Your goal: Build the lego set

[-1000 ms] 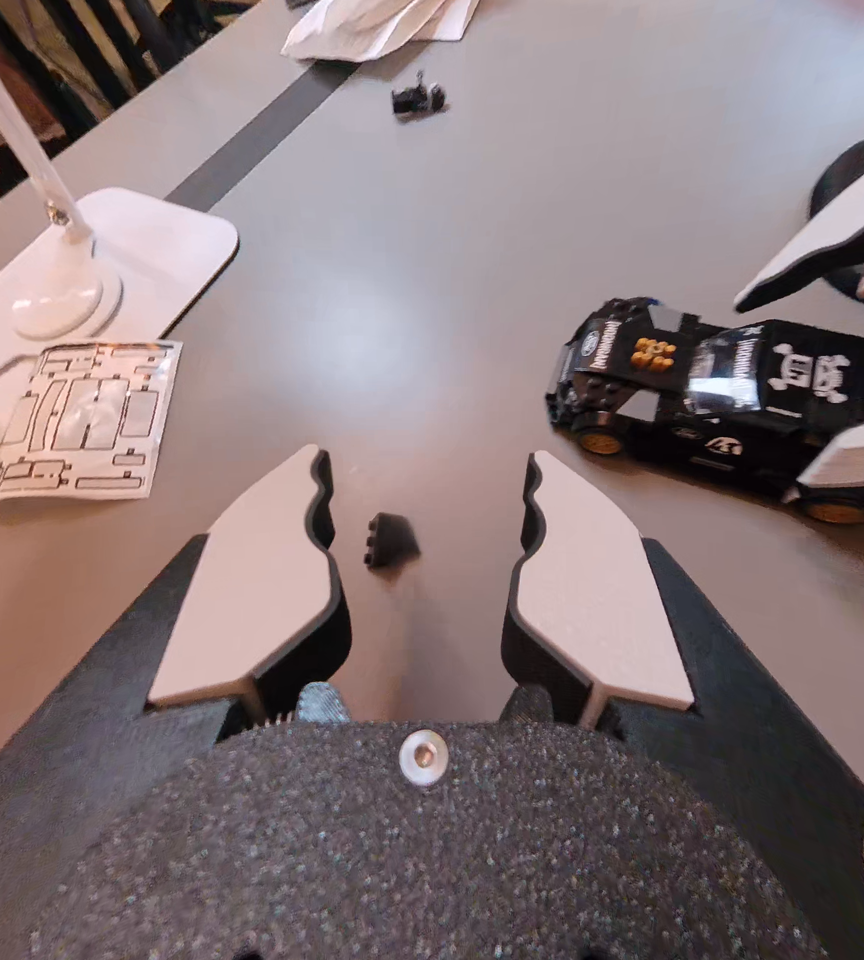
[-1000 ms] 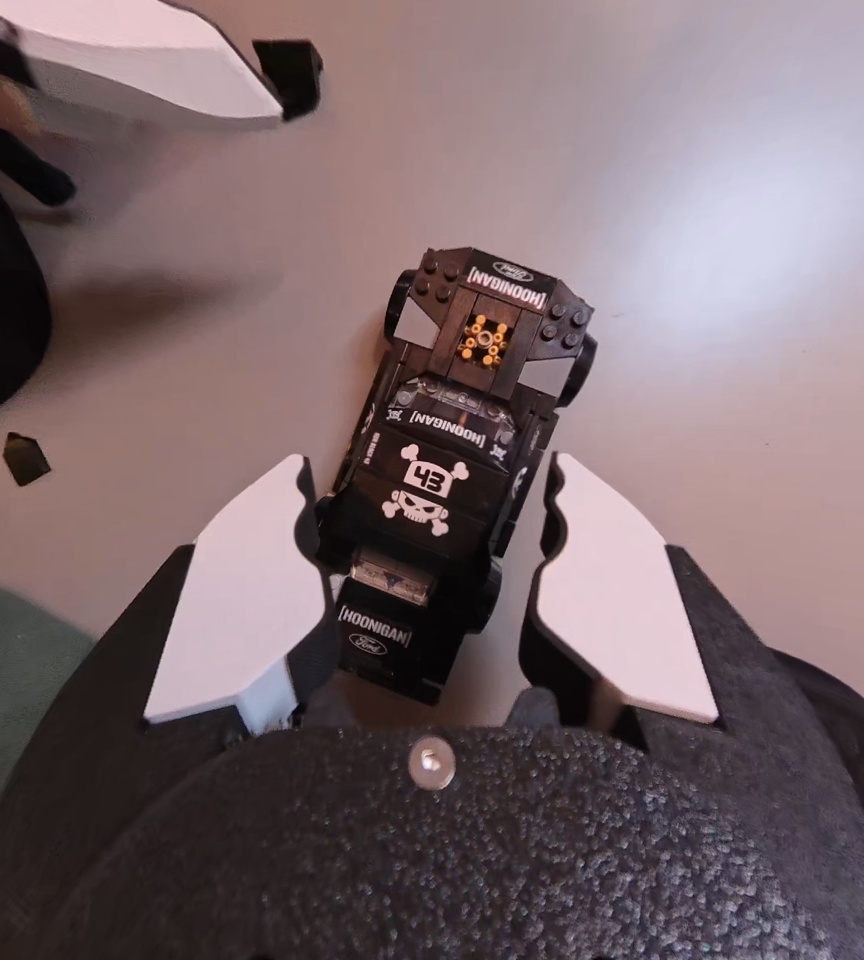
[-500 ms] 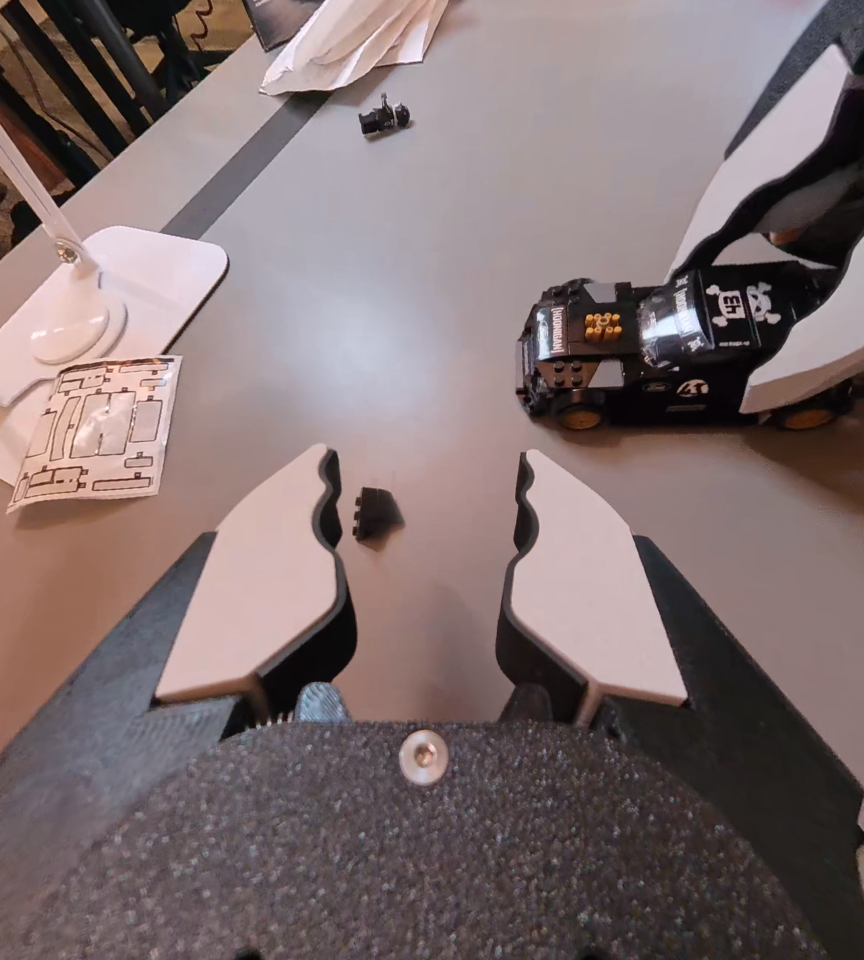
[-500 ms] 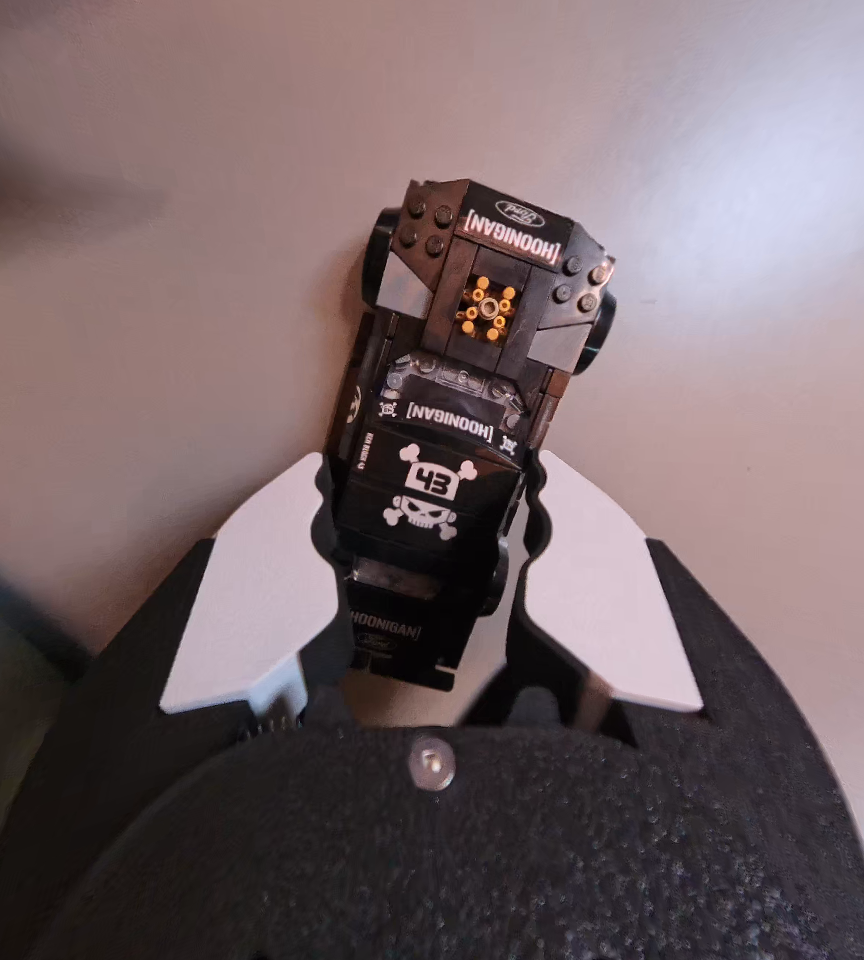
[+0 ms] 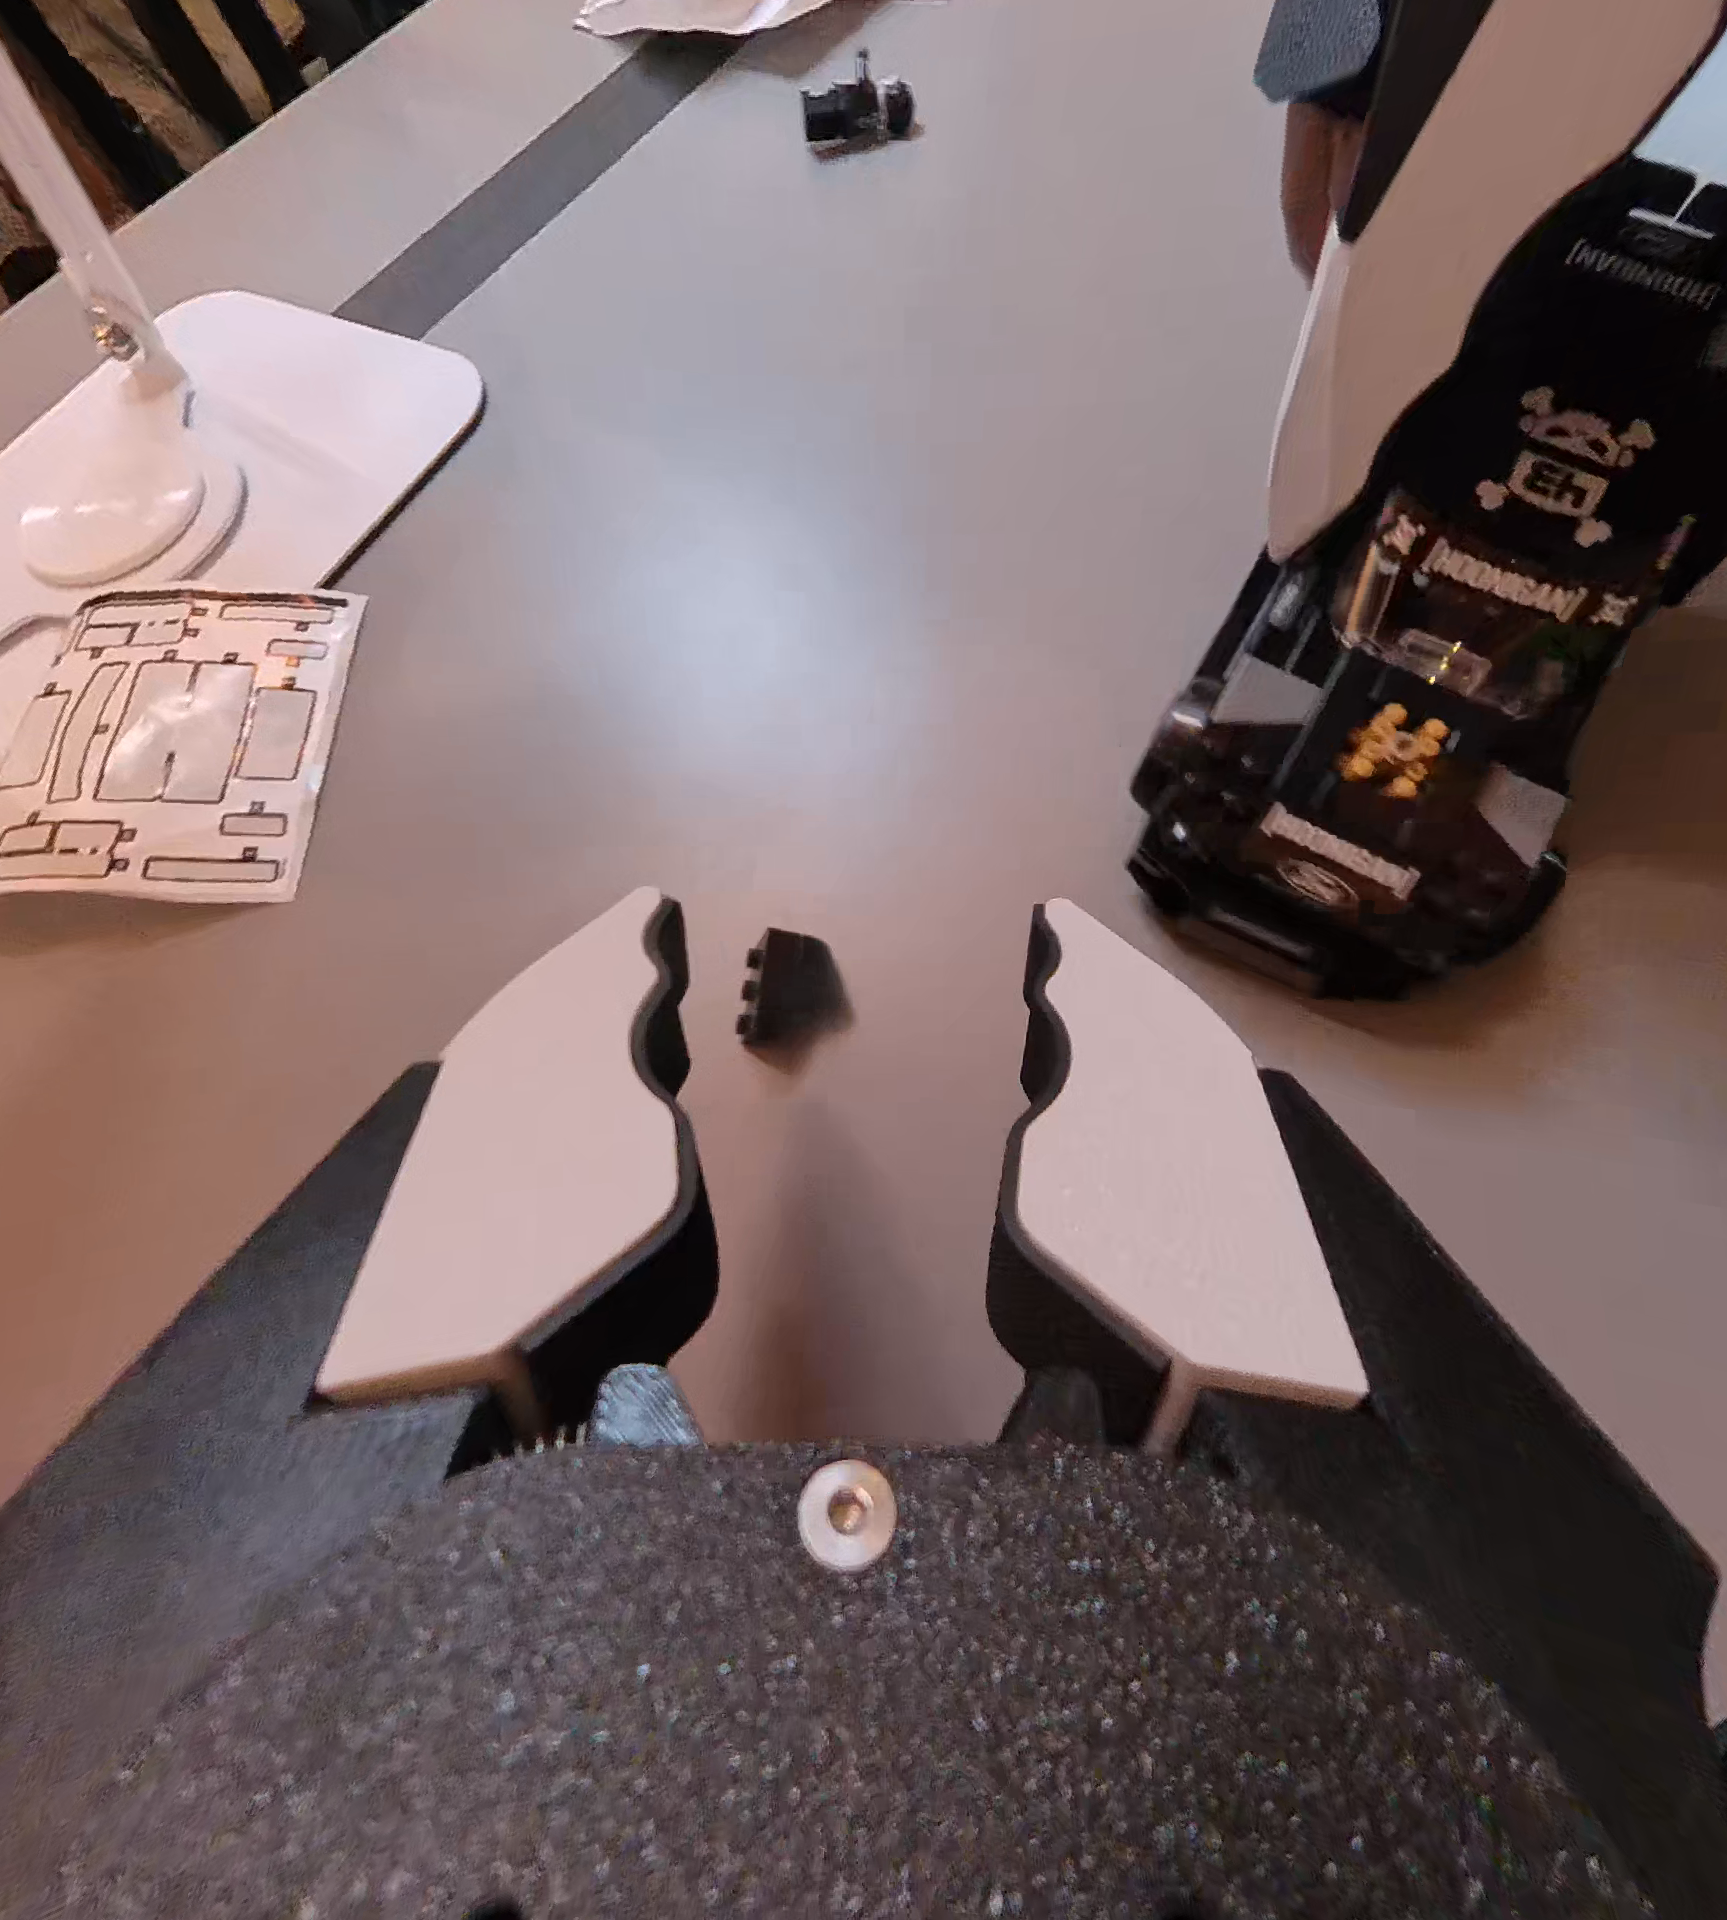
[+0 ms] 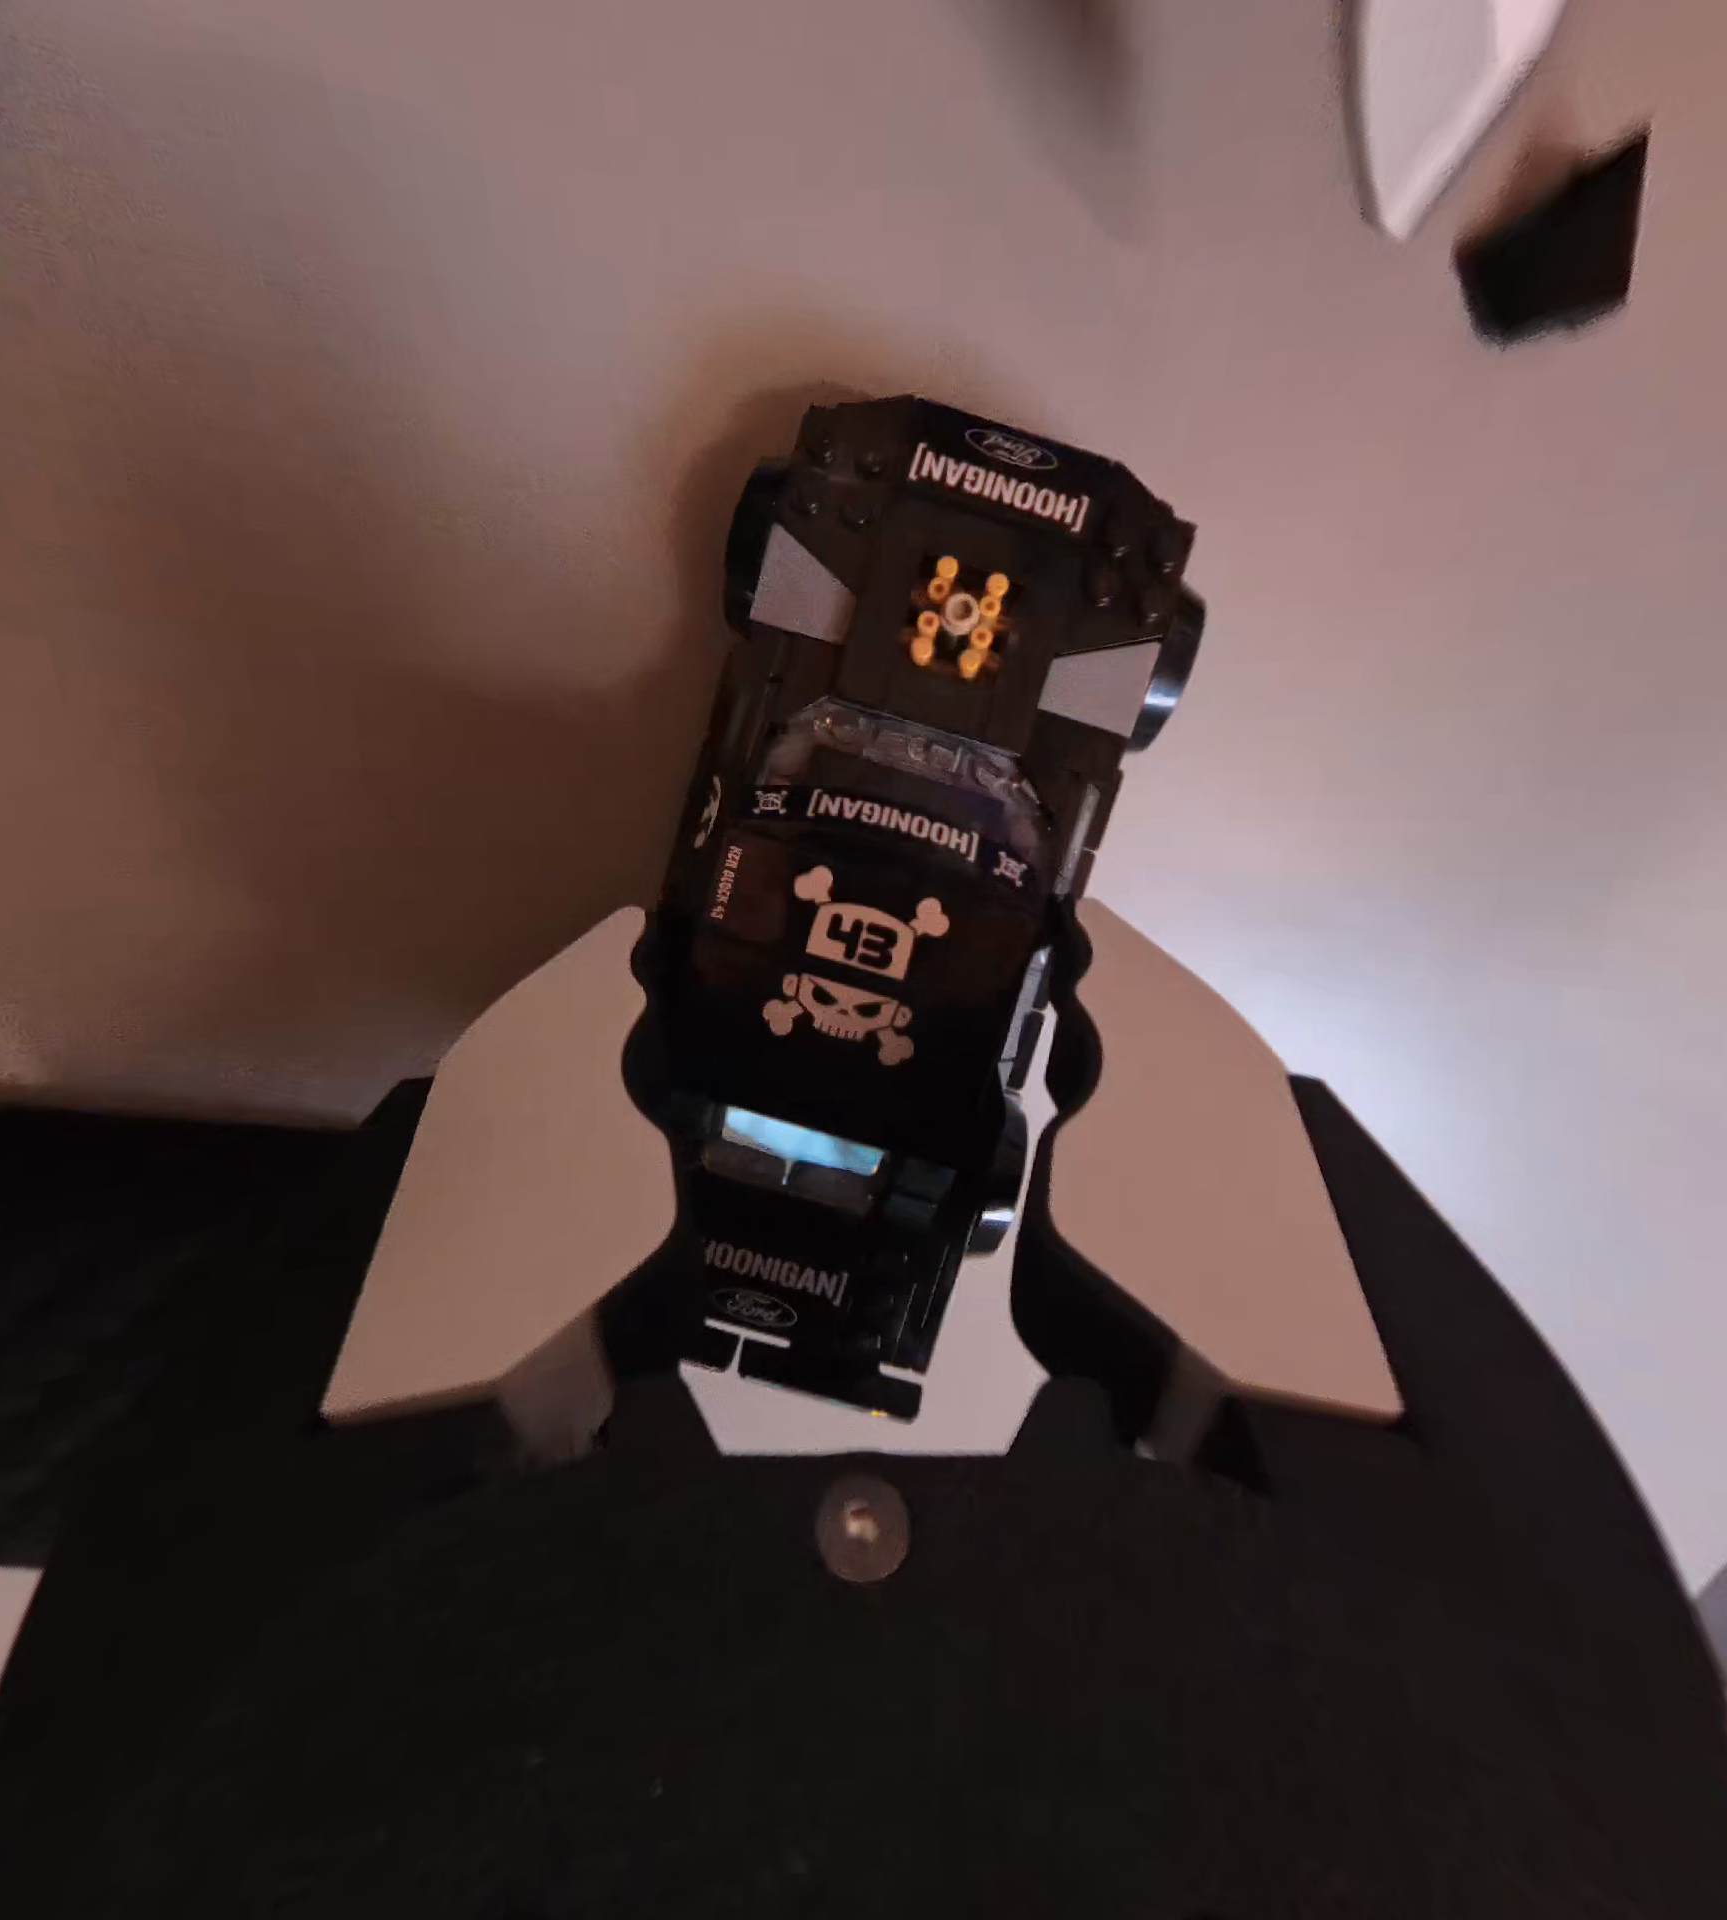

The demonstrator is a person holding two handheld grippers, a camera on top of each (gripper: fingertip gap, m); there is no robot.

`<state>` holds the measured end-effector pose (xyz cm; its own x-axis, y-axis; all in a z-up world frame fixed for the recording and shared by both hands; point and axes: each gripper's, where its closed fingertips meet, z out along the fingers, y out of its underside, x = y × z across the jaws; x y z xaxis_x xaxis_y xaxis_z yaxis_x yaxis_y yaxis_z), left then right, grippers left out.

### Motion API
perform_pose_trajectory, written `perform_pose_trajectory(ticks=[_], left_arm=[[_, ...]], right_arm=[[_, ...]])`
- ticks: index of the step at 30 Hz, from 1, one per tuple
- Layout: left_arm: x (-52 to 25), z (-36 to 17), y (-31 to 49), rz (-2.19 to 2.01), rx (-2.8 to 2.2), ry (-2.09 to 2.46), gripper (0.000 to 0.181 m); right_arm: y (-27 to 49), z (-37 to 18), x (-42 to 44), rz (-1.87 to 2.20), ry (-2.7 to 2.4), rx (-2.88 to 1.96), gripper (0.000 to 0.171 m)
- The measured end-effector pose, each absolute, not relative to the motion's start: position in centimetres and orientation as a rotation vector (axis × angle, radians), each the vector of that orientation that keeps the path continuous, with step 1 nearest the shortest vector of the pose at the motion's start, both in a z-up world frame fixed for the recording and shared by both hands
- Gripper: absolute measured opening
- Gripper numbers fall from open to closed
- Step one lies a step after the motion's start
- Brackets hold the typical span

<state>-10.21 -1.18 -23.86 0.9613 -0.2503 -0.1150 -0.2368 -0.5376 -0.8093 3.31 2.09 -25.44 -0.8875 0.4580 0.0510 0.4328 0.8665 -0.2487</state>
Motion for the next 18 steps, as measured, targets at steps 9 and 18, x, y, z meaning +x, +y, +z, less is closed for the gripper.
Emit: perform_pose_trajectory(ticks=[9, 18], left_arm=[[-12.7, -22.0, -4.1, -0.04, -2.142, 0.135, 0.05], [-6.3, -23.1, -11.2, -0.302, -2.281, 0.442, 0.036]], right_arm=[[1.9, -27.4, 2.0, 0.392, -3.032, -0.228, 0.073], [0.9, -20.6, 2.1, 0.809, -2.601, -0.714, 0.061]])
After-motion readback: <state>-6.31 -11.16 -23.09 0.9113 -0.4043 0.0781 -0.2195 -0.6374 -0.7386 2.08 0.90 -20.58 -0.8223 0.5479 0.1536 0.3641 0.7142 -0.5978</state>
